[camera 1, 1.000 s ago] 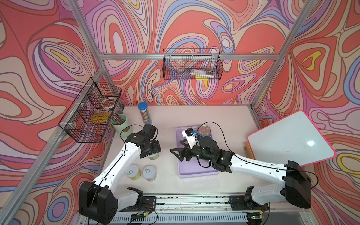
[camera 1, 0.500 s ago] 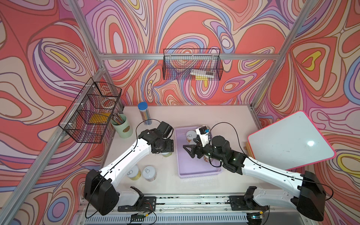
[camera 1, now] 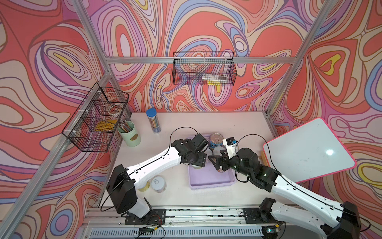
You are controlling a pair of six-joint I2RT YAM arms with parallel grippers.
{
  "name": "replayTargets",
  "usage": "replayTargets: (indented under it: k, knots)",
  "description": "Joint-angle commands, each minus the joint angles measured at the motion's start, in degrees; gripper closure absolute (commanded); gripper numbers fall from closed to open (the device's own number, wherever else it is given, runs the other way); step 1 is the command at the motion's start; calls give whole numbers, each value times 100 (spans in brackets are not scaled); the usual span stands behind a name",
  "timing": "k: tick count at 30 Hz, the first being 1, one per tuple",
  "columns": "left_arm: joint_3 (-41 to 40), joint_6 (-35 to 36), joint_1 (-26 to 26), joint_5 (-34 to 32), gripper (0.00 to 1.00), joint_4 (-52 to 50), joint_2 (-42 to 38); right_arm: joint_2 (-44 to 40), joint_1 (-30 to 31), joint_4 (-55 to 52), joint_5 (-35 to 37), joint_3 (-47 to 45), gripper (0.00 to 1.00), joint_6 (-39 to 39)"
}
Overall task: Put the canned food in the basket
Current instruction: Place the canned food in the basket.
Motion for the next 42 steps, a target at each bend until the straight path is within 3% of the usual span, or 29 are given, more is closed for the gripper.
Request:
replayTargets:
  k: [1,9,16,25,42]
  knots:
    - [268,-141,-175,-150,30,411,129,-246,-96,-558,177,-116,10,124]
    - [120,-594,-553,-528,32,800,499,-402,-612,-855,91,-191,10,454]
    - [1,-812,-691,-474,33,1322,904,-517,-840,-777,-165,-451,10,672]
    - [44,-1023,-713,-683,34,1613,1242,-1092,-859,-961,174,-653,11,814]
    - [222,-1252,-719,-704,31,1913,1741,-1131,-859,-1111,253,-618,11,779]
